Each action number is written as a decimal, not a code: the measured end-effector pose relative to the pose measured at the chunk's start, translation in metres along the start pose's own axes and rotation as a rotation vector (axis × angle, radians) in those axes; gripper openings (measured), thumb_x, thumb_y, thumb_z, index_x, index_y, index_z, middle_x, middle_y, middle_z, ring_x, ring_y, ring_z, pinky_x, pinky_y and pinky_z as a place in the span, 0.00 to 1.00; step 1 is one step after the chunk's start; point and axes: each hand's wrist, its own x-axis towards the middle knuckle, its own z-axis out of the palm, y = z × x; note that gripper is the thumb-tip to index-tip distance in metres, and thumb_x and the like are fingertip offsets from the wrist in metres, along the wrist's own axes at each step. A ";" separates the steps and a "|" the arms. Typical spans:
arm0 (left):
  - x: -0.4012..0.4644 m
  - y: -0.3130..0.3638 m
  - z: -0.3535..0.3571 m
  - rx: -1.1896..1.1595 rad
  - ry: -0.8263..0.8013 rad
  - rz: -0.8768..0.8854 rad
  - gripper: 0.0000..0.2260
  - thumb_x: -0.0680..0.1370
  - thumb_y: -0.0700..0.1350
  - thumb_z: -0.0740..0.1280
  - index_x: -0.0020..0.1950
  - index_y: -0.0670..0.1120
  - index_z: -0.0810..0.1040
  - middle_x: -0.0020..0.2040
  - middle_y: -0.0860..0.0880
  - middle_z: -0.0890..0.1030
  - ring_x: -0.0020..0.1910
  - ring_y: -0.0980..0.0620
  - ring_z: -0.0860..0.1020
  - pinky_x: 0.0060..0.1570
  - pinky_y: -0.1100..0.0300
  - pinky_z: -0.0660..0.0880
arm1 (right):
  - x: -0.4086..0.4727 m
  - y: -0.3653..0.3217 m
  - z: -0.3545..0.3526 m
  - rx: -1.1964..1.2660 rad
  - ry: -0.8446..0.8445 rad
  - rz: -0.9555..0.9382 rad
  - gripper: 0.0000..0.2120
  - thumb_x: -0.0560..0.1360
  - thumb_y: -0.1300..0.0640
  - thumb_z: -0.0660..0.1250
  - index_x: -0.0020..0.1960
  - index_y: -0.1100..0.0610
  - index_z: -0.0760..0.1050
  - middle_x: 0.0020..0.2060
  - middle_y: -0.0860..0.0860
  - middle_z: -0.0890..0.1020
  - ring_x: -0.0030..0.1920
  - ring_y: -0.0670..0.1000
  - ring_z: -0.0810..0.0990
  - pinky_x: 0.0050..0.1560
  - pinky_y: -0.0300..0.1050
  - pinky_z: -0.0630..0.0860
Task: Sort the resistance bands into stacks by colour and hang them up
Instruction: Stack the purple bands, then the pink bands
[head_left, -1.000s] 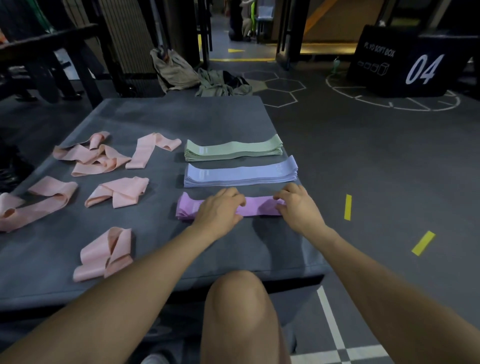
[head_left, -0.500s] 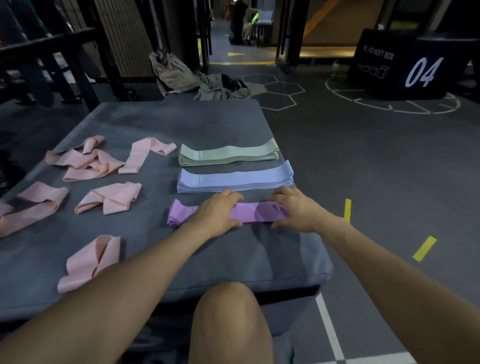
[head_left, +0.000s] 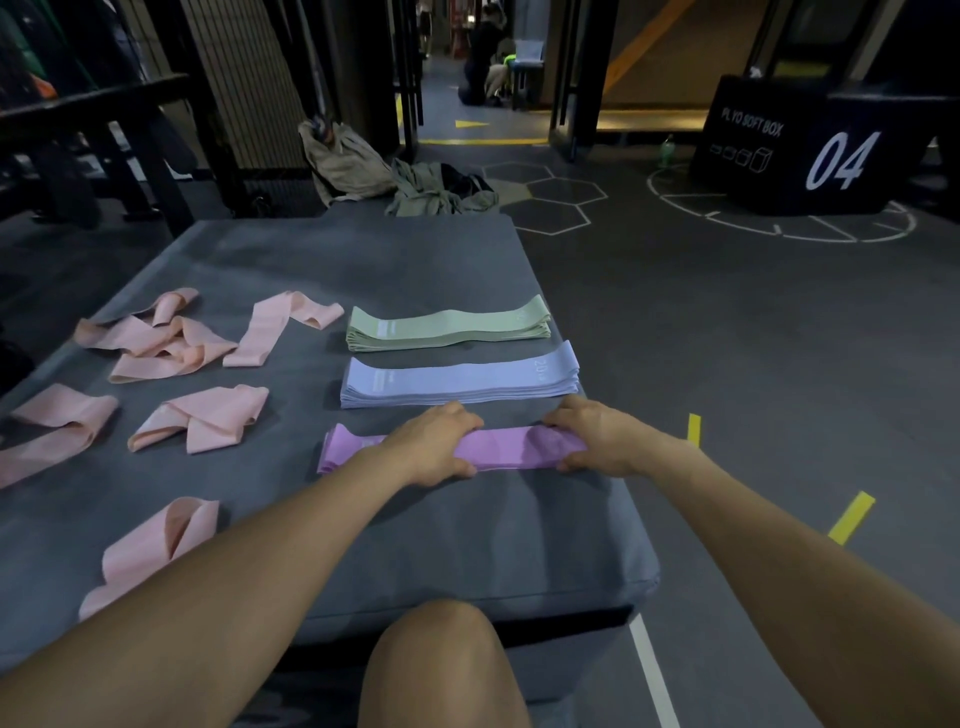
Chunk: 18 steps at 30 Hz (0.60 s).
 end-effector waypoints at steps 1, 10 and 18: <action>-0.002 0.000 0.000 -0.003 0.009 0.002 0.27 0.74 0.53 0.69 0.71 0.49 0.65 0.65 0.49 0.67 0.66 0.48 0.67 0.64 0.50 0.68 | 0.000 -0.002 -0.001 -0.011 0.013 -0.007 0.32 0.70 0.49 0.72 0.70 0.53 0.66 0.62 0.54 0.70 0.63 0.55 0.70 0.65 0.49 0.68; -0.061 -0.028 -0.020 -0.086 0.249 -0.109 0.21 0.76 0.48 0.66 0.69 0.49 0.69 0.67 0.49 0.69 0.66 0.48 0.70 0.63 0.52 0.68 | 0.005 -0.090 -0.010 0.092 0.209 -0.083 0.25 0.75 0.52 0.67 0.70 0.56 0.67 0.65 0.55 0.70 0.65 0.55 0.69 0.65 0.47 0.66; -0.175 -0.094 -0.014 -0.120 0.395 -0.299 0.19 0.74 0.46 0.69 0.64 0.46 0.74 0.62 0.45 0.73 0.63 0.47 0.72 0.63 0.54 0.68 | 0.013 -0.213 0.009 0.201 0.181 -0.233 0.18 0.74 0.57 0.69 0.61 0.61 0.74 0.56 0.58 0.78 0.56 0.56 0.76 0.57 0.45 0.69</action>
